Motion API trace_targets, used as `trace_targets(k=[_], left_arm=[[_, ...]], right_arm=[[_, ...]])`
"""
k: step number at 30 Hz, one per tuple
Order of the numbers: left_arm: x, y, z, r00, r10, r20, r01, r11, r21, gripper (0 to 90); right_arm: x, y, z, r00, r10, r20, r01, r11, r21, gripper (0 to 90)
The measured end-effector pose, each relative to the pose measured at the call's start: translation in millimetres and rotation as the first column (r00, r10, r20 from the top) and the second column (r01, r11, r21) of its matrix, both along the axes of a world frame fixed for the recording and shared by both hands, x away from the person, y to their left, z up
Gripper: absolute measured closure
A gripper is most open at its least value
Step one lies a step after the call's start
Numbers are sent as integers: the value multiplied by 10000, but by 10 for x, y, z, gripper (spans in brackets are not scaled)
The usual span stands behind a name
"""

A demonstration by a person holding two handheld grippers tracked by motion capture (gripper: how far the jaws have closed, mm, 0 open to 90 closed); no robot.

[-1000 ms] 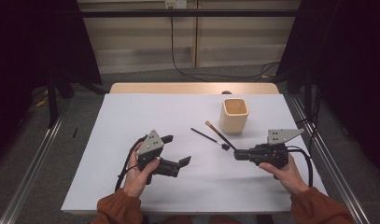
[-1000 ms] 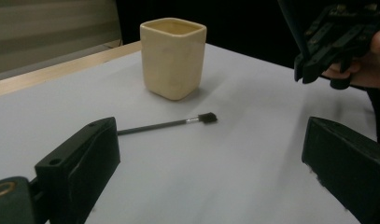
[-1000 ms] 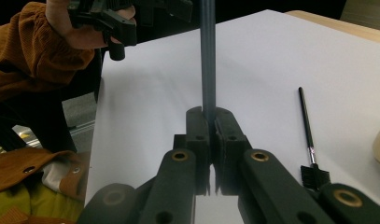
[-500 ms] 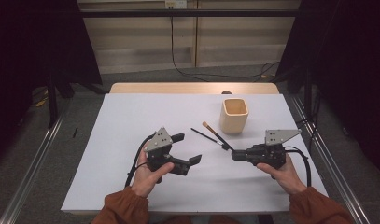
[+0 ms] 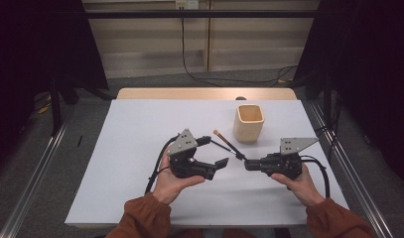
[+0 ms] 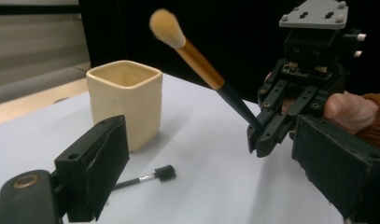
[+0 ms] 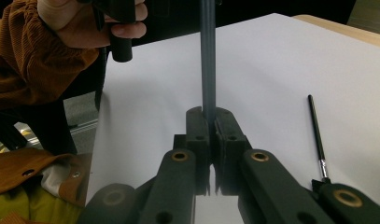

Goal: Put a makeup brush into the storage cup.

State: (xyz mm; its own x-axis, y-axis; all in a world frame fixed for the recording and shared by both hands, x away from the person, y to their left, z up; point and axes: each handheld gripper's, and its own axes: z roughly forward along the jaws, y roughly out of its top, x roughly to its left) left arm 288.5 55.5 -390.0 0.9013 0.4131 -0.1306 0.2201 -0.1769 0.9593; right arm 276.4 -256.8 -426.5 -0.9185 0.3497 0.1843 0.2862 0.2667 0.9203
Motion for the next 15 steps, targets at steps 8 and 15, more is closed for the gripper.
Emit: trace_targets(k=[8,15], left_arm=[[-10,-21,25,9996,-218,158,218,9998,-24,201],[3,-60,83,9994,-163,300,169,9997,-178,270]], right_arm=[[-21,-20,22,10000,-14,54,13,10000,90,861],[-38,30,19,9998,201,82,-201,9998,-16,862]])
